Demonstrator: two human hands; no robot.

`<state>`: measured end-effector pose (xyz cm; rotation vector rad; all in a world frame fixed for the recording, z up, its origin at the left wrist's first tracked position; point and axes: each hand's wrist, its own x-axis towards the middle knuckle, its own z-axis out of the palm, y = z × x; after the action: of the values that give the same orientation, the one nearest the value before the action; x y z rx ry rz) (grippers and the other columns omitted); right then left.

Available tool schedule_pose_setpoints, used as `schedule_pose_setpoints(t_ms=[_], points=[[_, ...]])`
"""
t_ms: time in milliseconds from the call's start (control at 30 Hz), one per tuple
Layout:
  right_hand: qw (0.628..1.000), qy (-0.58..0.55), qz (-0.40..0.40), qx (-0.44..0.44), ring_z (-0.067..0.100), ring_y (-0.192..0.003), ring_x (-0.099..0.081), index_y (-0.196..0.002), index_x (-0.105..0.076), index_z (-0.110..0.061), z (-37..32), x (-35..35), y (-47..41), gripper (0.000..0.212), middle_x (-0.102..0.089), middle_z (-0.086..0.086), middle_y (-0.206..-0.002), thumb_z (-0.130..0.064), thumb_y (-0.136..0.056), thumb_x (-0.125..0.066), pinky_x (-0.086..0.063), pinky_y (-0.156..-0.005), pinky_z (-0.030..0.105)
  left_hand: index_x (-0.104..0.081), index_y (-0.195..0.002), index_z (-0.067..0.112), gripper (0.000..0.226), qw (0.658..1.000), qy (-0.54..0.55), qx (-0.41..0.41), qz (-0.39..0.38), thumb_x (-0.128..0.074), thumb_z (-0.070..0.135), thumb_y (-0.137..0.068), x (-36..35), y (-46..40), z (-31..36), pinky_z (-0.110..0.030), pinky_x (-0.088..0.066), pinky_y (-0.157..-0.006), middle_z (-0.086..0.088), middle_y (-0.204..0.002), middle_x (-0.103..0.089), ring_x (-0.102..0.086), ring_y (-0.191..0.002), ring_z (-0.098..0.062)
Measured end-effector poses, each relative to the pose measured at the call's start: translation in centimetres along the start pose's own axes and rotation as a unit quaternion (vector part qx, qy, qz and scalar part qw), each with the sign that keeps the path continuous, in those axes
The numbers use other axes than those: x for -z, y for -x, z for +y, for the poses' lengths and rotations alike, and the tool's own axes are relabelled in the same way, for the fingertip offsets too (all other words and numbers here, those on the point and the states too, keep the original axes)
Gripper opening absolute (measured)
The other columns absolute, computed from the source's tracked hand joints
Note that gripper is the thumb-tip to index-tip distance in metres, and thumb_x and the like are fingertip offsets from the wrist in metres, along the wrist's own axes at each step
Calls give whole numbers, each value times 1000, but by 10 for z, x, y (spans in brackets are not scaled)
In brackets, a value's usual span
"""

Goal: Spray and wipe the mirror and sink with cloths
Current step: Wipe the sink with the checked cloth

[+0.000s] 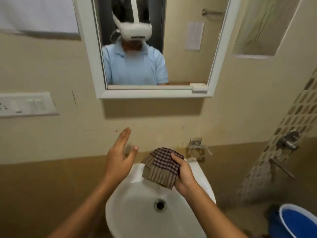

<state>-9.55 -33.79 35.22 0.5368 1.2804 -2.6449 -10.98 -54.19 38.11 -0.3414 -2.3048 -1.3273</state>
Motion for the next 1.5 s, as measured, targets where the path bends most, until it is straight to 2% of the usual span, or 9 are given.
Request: schedule_pose_setpoints(t_ms=[167, 267, 400, 900, 1033, 1100, 1233, 1367, 1500], points=[[989, 103, -106, -24, 41, -112, -65, -126, -62, -1, 41, -4, 20, 51, -68, 22, -121, -2, -76, -72, -50, -100, 53, -51, -141, 14, 77, 904, 268, 308, -129, -76, 48, -76, -21, 45, -30, -43, -44, -108, -6, -142, -56, -52, -132, -26], [978, 160, -128, -36, 39, -111, -66, -125, -64, -4, 64, -4, 26, 46, -69, 21, -120, 2, -80, -70, -52, -98, 53, -65, -125, 14, 67, 835, 351, 355, -233, -70, 58, -74, -17, 69, -41, -46, -51, -98, -9, -120, -71, -66, -114, -31], [974, 197, -99, -46, 37, -110, -67, -120, -67, -5, 83, 4, 27, 39, -71, 20, -116, 7, -82, -68, -50, -101, 56, -64, -124, 14, 50, 796, 375, 392, -268, -69, 42, -82, -17, 91, -52, -43, -56, -90, -12, -117, -71, -67, -110, -32], [968, 235, 8, -89, 30, -103, -71, -120, -65, -4, 58, 100, -38, 41, -74, 15, -111, 12, -82, -68, -58, -91, 44, -73, -107, 20, 17, 869, 233, 369, -233, -62, 25, -95, -115, 74, -86, -41, -53, -98, -2, -103, -77, -70, -102, -21], [973, 209, 90, -50, 22, -89, -71, -114, -65, -8, 16, 143, -78, 34, -74, 10, -102, 14, -88, -59, -60, -68, 29, -67, -124, 12, 31, 927, 65, 333, -162, -63, 23, -94, -147, 55, -117, -32, -45, -103, -8, -125, -68, -63, -117, -23], [963, 238, 128, -8, 20, -90, -69, -116, -64, -10, 0, 158, -103, 35, -72, 10, -109, 12, -90, -57, -58, -72, 29, -57, -136, 13, 43, 941, -64, 281, -175, -60, 29, -96, -154, 50, -130, -30, -40, -104, -8, -139, -58, -55, -128, -24], [905, 379, 172, 92, 26, -111, -62, -130, -59, -7, -6, 165, -151, 36, -66, 8, -119, 0, -94, -57, -51, -96, 38, -25, -154, 9, 67, 932, -237, 182, -205, -51, 37, -99, -163, 42, -154, -41, -20, -119, -11, -160, -29, -25, -148, -28], [823, 519, 113, 202, 17, -116, -57, -133, -57, -13, 31, 151, -176, 41, -64, 3, -125, 1, -95, -52, -46, -98, 32, -2, -156, 6, 79, 873, -361, 195, -263, -44, 42, -100, -163, 45, -182, -46, -6, -122, -12, -166, -1, -3, -153, -28], [617, 753, -88, 212, 27, -150, -20, -153, -33, -22, 80, 139, -201, 76, -30, 3, -161, -4, -84, -60, -4, -123, 52, -6, -156, 4, 80, 853, -395, 219, -263, -41, 47, -99, -154, 49, -201, -49, -6, -122, -14, -165, 0, -1, -153, -31]])
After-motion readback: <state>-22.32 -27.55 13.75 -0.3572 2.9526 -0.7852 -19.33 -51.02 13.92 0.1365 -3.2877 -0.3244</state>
